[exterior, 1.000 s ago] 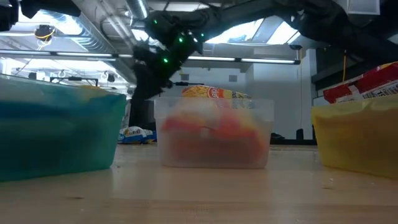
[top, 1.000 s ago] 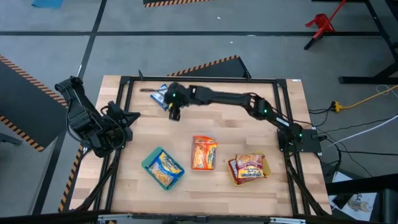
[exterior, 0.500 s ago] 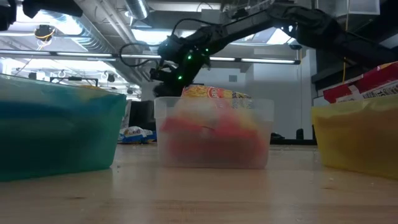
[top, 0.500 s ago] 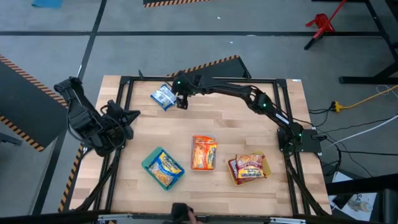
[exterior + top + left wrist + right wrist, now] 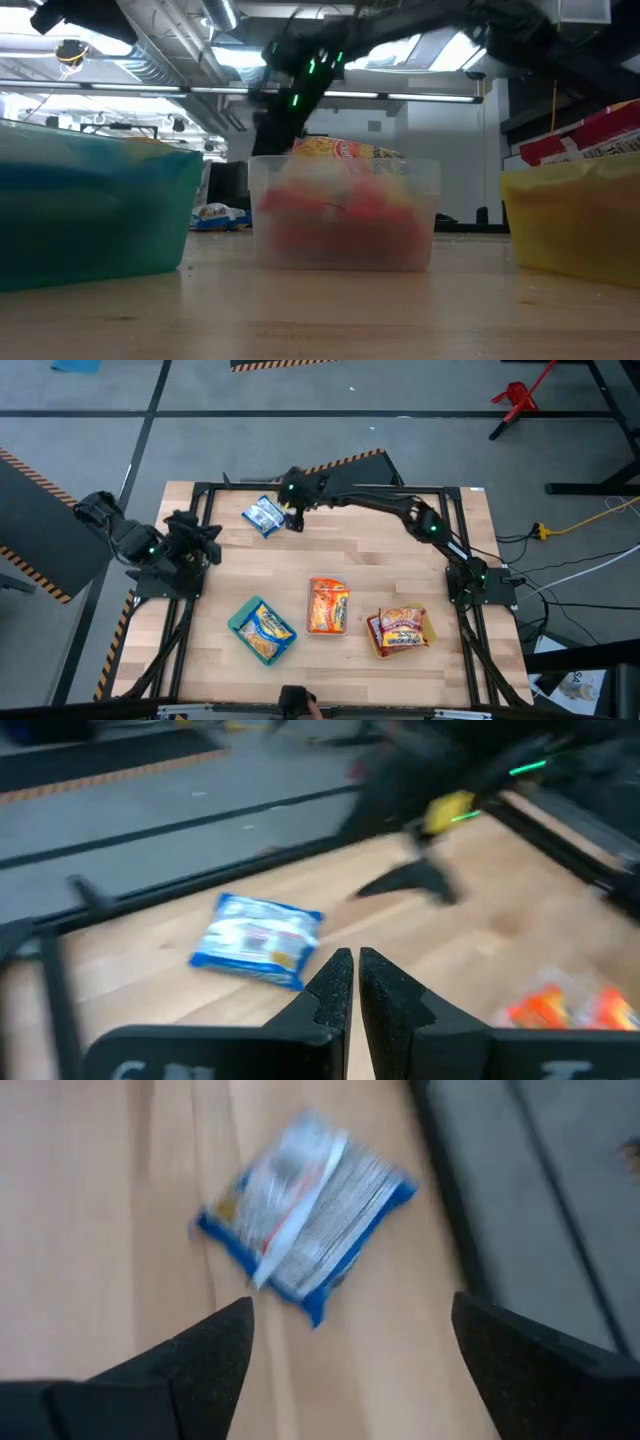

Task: Sort Maruchan noodles
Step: Put the blue noodle pack into the green bin

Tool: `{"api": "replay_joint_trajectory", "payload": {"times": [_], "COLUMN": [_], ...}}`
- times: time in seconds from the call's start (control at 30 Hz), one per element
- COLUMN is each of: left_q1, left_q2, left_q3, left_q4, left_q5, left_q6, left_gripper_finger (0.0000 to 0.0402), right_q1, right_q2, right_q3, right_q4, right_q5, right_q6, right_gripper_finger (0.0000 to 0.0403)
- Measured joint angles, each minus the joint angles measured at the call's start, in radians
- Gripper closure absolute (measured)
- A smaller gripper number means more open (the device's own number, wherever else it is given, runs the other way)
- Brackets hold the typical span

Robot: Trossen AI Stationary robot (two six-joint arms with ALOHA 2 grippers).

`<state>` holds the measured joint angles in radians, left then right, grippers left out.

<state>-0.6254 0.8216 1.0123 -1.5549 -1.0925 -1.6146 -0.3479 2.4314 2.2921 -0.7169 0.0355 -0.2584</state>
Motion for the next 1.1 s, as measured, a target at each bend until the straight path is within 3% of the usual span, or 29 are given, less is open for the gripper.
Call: {"api": "replay_joint_trajectory", "payload": {"times": [0.23,0.5,0.67,0.8,0.87,0.97,1.1], "left_q1": [0.325,0.745,1.044,1.270,1.366,1.477,1.537], "left_q2": [0.025,0.140,0.273,0.373,0.413,0.491,0.615], "left_q3": [0.070,0.081,0.080,0.080,0.080,0.080,0.080], "left_q4": [0.127,0.636,0.645,0.717,0.744,0.759,0.788], "left_q5": [0.096,0.480,0.579,0.772,0.819,0.862,0.912], "left_q6": [0.208,0.834,1.012,1.176,1.236,1.284,1.311], "left_gripper_finger": [0.0400,0.0401,0.0401,0.0401,0.0401,0.0401,0.0401], "right_q1": [-0.035,-0.085,-0.106,-0.106,-0.105,-0.105,-0.105], "right_q2": [-0.181,-0.343,-0.415,-0.444,-0.458,-0.467,-0.467], "right_q3": [0.001,0.002,0.002,0.001,0.001,0.002,0.001], "right_q4": [-0.061,-0.095,-0.150,-0.212,-0.238,-0.268,-0.291], "right_q5": [-0.001,-0.028,-0.027,-0.027,-0.027,-0.027,-0.028], "right_q6": [-0.014,-0.012,-0.010,-0.009,-0.010,-0.010,-0.010], "right_gripper_finger": [0.0078,0.0078,0.0078,0.0078,0.0078,0.0078,0.0078]}}
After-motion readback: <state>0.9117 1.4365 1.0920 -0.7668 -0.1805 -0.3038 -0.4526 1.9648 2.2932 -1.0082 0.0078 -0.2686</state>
